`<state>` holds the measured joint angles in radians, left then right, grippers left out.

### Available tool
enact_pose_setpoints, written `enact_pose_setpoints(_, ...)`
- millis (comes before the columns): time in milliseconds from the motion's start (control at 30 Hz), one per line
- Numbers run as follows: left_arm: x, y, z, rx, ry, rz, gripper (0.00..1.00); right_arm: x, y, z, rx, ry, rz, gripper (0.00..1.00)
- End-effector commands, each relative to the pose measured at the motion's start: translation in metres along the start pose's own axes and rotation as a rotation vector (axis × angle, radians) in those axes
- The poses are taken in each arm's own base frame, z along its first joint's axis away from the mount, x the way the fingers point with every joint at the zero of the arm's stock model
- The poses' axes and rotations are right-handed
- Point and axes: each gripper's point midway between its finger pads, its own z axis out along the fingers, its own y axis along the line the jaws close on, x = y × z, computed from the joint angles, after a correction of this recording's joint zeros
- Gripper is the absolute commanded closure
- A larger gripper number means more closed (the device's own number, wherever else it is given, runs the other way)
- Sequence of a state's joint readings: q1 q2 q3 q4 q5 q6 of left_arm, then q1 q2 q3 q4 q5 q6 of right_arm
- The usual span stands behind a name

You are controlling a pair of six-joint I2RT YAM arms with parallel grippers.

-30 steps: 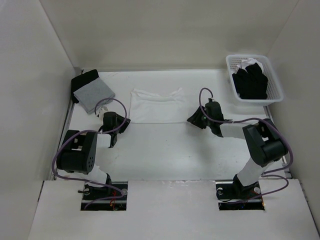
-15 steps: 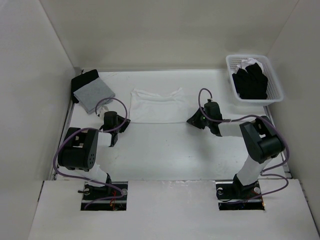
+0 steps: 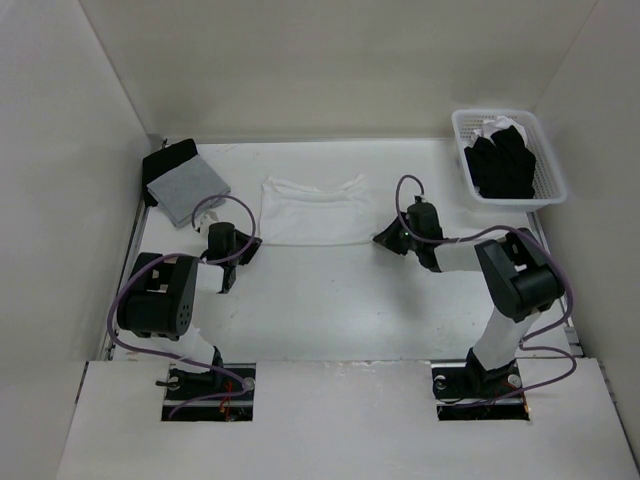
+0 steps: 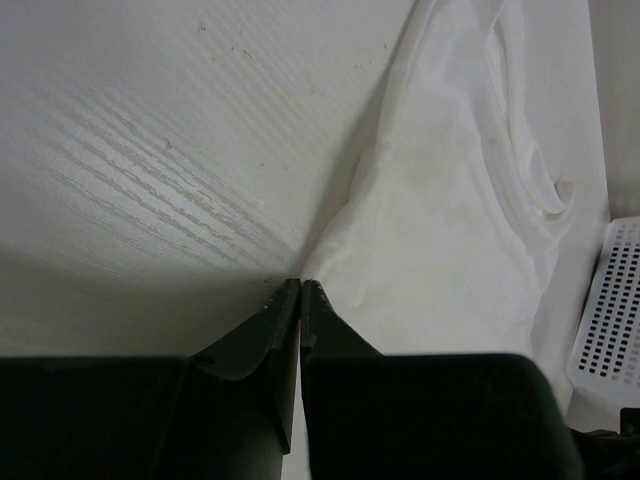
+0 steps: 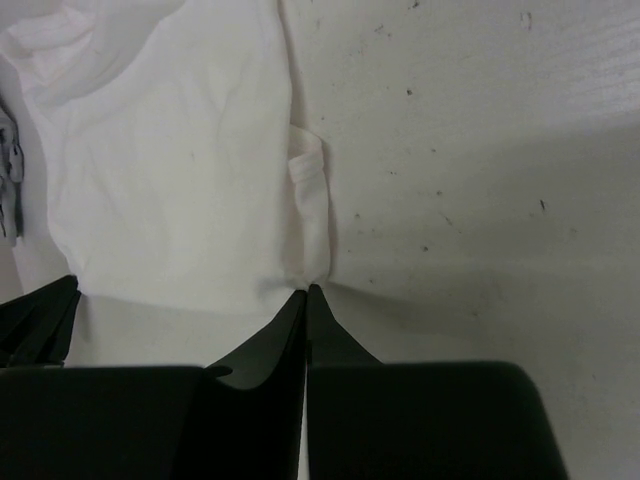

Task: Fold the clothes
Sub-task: Fold the tank top

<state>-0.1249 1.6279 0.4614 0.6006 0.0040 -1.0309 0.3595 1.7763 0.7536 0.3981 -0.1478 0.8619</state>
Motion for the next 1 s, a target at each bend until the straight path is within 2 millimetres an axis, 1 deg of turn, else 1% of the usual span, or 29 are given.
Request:
enact_pose_setpoints(0,0.000,-0.007,-0.014,0.024,0.008,0.004,0.99,-0.026,0.027,-0.023,-0.095,-0.117,-0.018,0.99)
enact_pose_setpoints(33,-0.001,-0.011,-0.019,0.038,0.004,0.004,1.00,-0.027,0.028,-0.030,-0.099,-0.129,-0.024,0.99)
enact_pose_setpoints(67,-0.003,-0.019,-0.029,0.067,0.001,0.006,1.00,-0.027,0.032,-0.043,-0.111,-0.145,-0.037,0.99)
enact_pose_setpoints(100,-0.005,-0.025,-0.037,0.086,0.000,0.009,1.00,-0.027,0.034,-0.053,-0.119,-0.155,-0.046,0.99)
enact_pose_setpoints(167,-0.012,-0.042,-0.062,0.136,-0.017,0.022,1.00,-0.021,0.045,-0.082,-0.146,-0.174,-0.075,0.99)
enact_pose_setpoints(233,-0.018,-0.061,-0.094,0.192,-0.036,0.043,1.00,-0.016,0.058,-0.117,-0.173,-0.203,-0.126,0.99)
enact_pose_setpoints(300,-0.027,-0.079,-0.131,0.248,-0.071,0.069,1.00,-0.012,0.070,-0.156,-0.191,-0.245,-0.173,0.99)
enact_pose_setpoints(367,-0.037,-0.096,-0.172,0.308,-0.109,0.082,1.00,-0.010,0.085,-0.198,-0.218,-0.291,-0.207,0.99)
enact_pose_setpoints(400,-0.041,-0.102,-0.187,0.328,-0.127,0.087,1.00,-0.010,0.090,-0.213,-0.231,-0.305,-0.217,0.99)
enact_pose_setpoints(467,-0.049,-0.116,-0.222,0.372,-0.158,0.101,0.99,-0.010,0.103,-0.250,-0.264,-0.337,-0.230,0.99)
enact_pose_setpoints(500,-0.051,-0.122,-0.235,0.391,-0.163,0.105,0.99,-0.011,0.109,-0.266,-0.278,-0.350,-0.234,0.98)
enact_pose_setpoints(567,-0.051,-0.130,-0.248,0.413,-0.151,0.108,0.99,-0.013,0.119,-0.286,-0.292,-0.365,-0.247,0.98)
enact_pose_setpoints(633,-0.048,-0.133,-0.246,0.412,-0.136,0.111,0.99,-0.016,0.126,-0.292,-0.293,-0.373,-0.268,0.98)
enact_pose_setpoints(667,-0.046,-0.131,-0.240,0.400,-0.127,0.111,0.98,-0.017,0.129,-0.288,-0.292,-0.372,-0.278,0.98)
enact_pose_setpoints(733,-0.042,-0.128,-0.222,0.375,-0.106,0.113,0.98,-0.019,0.134,-0.273,-0.277,-0.363,-0.298,0.98)
enact_pose_setpoints(800,-0.038,-0.122,-0.196,0.333,-0.082,0.109,0.98,-0.026,0.134,-0.250,-0.263,-0.352,-0.298,0.98)
enact_pose_setpoints(867,-0.038,-0.118,-0.171,0.303,-0.071,0.112,0.98,-0.030,0.133,-0.221,-0.264,-0.309,-0.285,0.98)
enact_pose_setpoints(900,-0.037,-0.117,-0.157,0.285,-0.062,0.107,0.98,-0.036,0.131,-0.205,-0.262,-0.296,-0.275,0.98)
enact_pose_setpoints(967,-0.043,-0.117,-0.131,0.259,-0.068,0.106,0.98,-0.049,0.122,-0.171,-0.230,-0.270,-0.245,0.98)
